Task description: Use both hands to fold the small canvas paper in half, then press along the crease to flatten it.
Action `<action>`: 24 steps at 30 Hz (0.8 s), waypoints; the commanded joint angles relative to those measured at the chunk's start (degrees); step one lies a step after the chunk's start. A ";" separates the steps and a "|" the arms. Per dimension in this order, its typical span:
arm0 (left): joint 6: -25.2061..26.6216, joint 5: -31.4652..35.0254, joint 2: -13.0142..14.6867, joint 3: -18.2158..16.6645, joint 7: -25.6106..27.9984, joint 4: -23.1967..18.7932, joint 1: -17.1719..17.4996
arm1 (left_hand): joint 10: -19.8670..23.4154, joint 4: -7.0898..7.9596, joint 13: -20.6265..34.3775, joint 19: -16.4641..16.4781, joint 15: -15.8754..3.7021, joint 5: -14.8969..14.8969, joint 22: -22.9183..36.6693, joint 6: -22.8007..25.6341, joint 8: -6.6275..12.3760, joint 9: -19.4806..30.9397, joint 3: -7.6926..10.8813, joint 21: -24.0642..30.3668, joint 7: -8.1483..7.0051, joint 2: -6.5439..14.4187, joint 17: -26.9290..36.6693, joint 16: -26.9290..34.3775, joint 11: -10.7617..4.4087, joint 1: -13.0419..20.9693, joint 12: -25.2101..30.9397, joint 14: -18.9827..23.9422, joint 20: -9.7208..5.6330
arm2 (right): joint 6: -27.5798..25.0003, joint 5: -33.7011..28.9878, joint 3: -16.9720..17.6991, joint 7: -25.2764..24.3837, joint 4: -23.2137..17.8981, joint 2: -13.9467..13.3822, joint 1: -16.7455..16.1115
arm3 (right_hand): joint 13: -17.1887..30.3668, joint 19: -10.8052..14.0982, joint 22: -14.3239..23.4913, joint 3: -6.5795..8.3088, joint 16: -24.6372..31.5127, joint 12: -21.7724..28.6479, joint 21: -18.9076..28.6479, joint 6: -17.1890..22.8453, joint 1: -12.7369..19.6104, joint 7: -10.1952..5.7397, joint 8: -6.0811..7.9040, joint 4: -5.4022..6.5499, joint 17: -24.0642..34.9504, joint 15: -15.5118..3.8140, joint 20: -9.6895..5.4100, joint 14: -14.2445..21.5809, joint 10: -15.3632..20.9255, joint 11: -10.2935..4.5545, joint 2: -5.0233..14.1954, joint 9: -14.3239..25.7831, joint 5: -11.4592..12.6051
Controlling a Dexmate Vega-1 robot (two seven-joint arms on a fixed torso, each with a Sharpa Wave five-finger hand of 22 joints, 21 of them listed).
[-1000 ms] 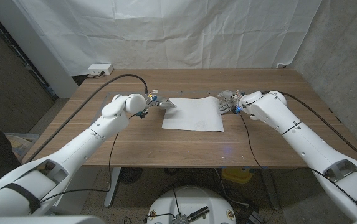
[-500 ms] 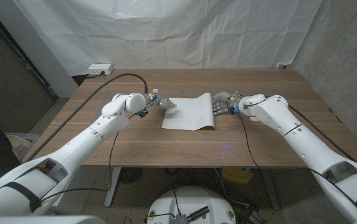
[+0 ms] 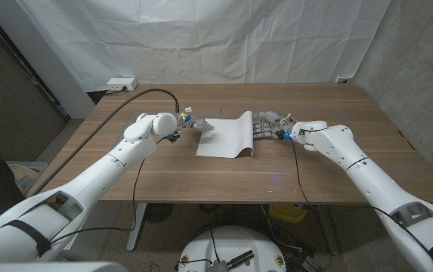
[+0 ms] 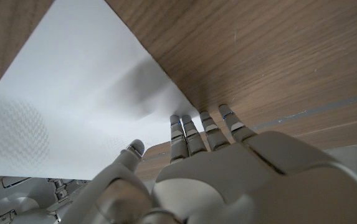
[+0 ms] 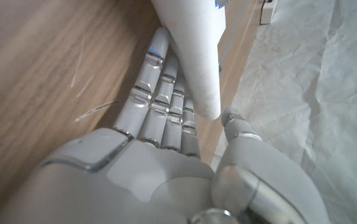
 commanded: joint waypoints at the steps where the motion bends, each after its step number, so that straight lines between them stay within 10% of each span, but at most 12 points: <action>1: -0.24 -0.02 -0.19 0.17 -1.58 1.58 -0.31 | 3.16 0.06 2.27 0.56 -0.12 0.39 0.09 0.52 0.17 0.30 -0.19 0.34 0.47 1.36 0.21 0.14 1.44 -0.39 0.52 0.43 0.03 | 5.32 8.69 1.55 10.65 7.84 1.09 0.73 | 0.11 1.89 0.26 -0.34 0.10 0.28 0.84 -0.96 -1.18 2.83 0.03 0.79 0.02 0.17 -0.12 0.98 0.01 1.03 -0.10 0.05 -0.08; 24: -0.40 0.15 -0.40 0.38 -1.54 1.58 -0.65 | 3.18 0.13 2.28 0.68 -0.17 0.49 0.10 0.58 0.23 0.31 -0.26 0.29 0.54 1.61 0.21 0.06 1.32 -0.44 0.39 0.39 0.04 | 9.35 19.44 5.36 22.58 18.12 5.47 0.44 | 0.15 4.94 0.31 -0.94 -0.18 0.52 2.04 -1.54 -3.36 2.97 0.34 2.05 -0.56 -0.06 -1.76 3.52 1.31 2.16 0.15 0.02 0.23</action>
